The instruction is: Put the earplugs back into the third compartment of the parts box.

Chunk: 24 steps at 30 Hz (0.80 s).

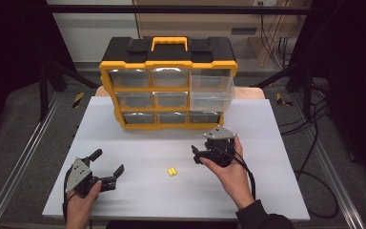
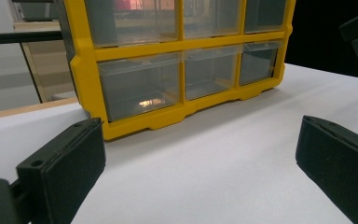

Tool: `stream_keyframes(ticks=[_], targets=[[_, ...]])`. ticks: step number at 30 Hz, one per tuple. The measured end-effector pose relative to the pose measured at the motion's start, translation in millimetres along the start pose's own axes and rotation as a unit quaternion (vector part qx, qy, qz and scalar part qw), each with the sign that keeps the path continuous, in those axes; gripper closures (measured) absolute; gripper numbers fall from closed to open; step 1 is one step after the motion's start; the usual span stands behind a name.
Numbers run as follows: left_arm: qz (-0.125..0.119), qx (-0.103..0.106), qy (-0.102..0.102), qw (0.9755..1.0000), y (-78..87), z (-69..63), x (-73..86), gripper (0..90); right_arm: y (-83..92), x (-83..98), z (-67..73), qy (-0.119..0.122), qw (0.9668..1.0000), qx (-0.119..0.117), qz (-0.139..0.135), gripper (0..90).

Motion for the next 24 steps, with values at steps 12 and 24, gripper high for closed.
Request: stream_keyframes(ticks=[12, 24], targets=[[0.0, -0.002, 0.0, 1.0, 0.4, -0.3, 0.0, 1.2, -16.5, 12.0, 35.9, 0.022, 0.9976, -0.044, 0.049, 9.5], [0.001, -0.002, -0.003, 1.0, 0.4, -0.5, -0.1, 1.1, -25.3, 21.1, 45.1, -0.005, 0.995, -0.073, 0.069, 17.7]])
Point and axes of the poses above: each handheld gripper's, and its own axes: y roughly backward along the jaws, x roughly out of its underside, z roughly to its left, the point moved 7 cm from there along -y, roughly forward along the jaws, and after that the axes turned 7 degrees about x, right-handed, at the moved point
